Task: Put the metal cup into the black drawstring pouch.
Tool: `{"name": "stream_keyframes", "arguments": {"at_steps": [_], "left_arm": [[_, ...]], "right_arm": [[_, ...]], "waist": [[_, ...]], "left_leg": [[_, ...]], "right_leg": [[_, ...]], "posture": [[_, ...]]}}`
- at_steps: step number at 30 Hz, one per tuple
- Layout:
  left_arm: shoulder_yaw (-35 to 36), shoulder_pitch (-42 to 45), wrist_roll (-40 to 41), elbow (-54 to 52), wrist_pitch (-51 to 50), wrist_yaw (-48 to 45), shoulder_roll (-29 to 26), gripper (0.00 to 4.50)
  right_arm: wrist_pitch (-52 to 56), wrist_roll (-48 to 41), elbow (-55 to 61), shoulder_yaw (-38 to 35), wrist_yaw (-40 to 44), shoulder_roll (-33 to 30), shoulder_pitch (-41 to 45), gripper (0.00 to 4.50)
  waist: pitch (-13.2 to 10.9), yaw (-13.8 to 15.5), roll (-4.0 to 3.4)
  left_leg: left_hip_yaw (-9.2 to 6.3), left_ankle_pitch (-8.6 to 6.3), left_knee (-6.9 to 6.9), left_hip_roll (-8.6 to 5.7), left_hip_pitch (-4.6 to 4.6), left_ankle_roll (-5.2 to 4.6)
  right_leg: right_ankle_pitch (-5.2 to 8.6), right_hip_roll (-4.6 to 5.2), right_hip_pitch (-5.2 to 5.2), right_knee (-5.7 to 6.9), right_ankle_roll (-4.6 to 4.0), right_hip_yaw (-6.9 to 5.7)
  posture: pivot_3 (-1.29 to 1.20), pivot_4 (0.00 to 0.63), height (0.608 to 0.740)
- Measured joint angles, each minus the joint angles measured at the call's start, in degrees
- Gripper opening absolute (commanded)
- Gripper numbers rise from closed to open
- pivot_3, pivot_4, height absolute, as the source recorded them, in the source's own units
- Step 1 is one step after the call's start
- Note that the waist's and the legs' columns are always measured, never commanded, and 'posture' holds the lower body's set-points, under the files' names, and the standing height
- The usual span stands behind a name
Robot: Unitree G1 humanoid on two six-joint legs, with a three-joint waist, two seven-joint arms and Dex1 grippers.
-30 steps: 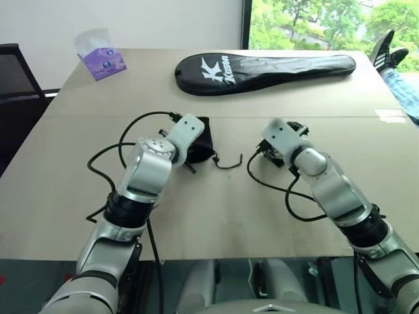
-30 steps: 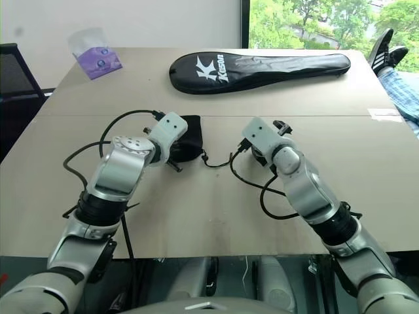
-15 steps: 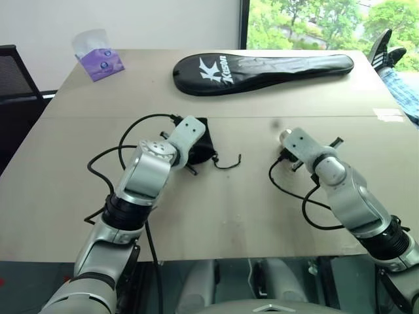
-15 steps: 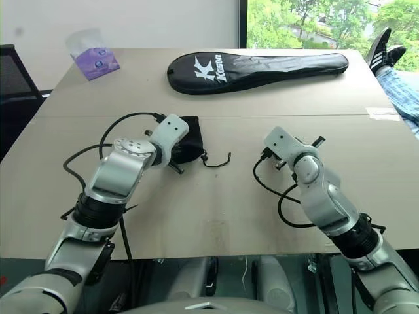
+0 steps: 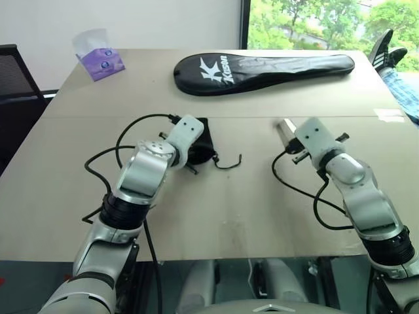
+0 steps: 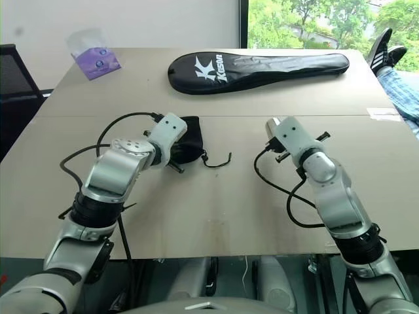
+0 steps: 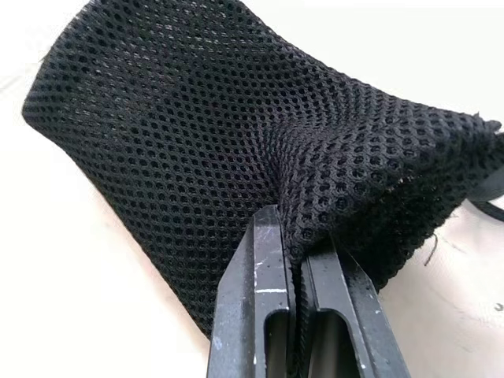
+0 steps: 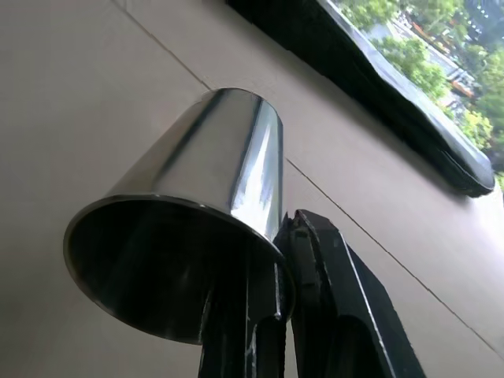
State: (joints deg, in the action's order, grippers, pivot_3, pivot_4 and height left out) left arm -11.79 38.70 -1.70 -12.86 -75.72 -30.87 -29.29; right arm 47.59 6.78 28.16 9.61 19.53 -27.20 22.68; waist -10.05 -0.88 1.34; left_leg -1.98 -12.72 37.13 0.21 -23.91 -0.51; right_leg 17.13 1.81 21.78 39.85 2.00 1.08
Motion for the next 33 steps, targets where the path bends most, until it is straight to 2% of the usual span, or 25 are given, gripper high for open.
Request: {"name": "stream_keyframes", "arguments": {"at_steps": [4, 7, 12, 17, 22, 26, 33], "left_arm": [[5.02, 2.66, 3.93, 0.06, -4.43, 0.05, 2.35, 0.0], [8.16, 4.79, 5.94, 0.65, -7.74, 0.26, 4.06, 0.0], [14.66, 9.97, 9.56, 5.02, -14.98, 1.92, 9.17, 0.0], [17.45, 10.64, 13.09, 9.32, -16.63, 2.55, 9.87, 0.0], [20.85, 10.63, 18.01, 14.82, -16.68, 2.56, 10.74, 0.0], [20.99, 10.64, 22.3, 18.75, -16.68, 2.58, 8.8, 0.0], [20.75, 13.6, 27.13, 22.28, -16.68, 4.61, 6.7, 0.0]], "right_arm": [[-3.08, -11.0, 5.94, -5.31, 7.03, 3.28, -3.7, 0.19], [-4.05, -14.67, 6.79, -6.03, 9.35, 3.63, -5.54, 0.19], [-3.83, -21.74, 8.61, -8.38, 10.5, 6.39, -7.06, 0.19], [-2.44, -27.65, 11.56, -8.49, 11.43, 7.19, -9.87, 0.19], [-4.96, -27.72, 9.16, -3.58, 11.16, 9.36, -10.97, 0.19], [-8.96, -26.37, 4.0, -0.67, 10.82, 11.13, -10.05, 0.19], [-18.46, -20.97, -9.54, 5.77, 10.66, 15.19, -5.7, 0.19]], "waist": [[-0.01, 0.2, 0.0], [-0.01, 0.14, 0.0], [-0.02, 0.02, -0.01], [-0.02, -0.11, -0.01], [-0.02, -0.05, -0.01], [-0.02, -0.05, -0.02], [-0.03, 0.04, -0.01]], "left_leg": [[-0.02, 0.0, 0.02, -0.01, -0.01, -0.01], [-0.01, 0.0, 0.05, -0.02, -0.02, -0.01], [-0.03, 0.0, 0.04, -0.02, 0.0, 0.0], [-0.01, 0.03, 0.01, -0.01, 0.02, 0.05], [0.01, 0.03, 0.02, -0.01, 0.05, 0.04], [0.0, 0.1, 0.01, -0.01, 0.05, 0.17], [0.01, 0.15, 0.01, -0.03, 0.04, 0.25]], "right_leg": [[0.0, 0.02, -0.02, -0.02, 0.01, -0.05], [0.0, 0.01, -0.01, 0.0, 0.01, -0.05], [0.0, -0.01, -0.01, 0.02, 0.01, -0.06], [0.0, 0.01, 0.0, 0.01, 0.01, -0.01], [0.0, 0.02, -0.01, 0.02, 0.01, -0.01], [0.0, 0.03, 0.0, 0.02, 0.01, -0.02], [0.0, 0.05, 0.0, 0.01, 0.01, -0.02]], "posture": [[0.0, 0.15, 0.74], [0.0, 0.15, 0.74], [0.0, 0.15, 0.74], [0.0, 0.15, 0.74], [0.0, 0.15, 0.74], [0.0, 0.15, 0.74], [0.0, 0.15, 0.74]]}}
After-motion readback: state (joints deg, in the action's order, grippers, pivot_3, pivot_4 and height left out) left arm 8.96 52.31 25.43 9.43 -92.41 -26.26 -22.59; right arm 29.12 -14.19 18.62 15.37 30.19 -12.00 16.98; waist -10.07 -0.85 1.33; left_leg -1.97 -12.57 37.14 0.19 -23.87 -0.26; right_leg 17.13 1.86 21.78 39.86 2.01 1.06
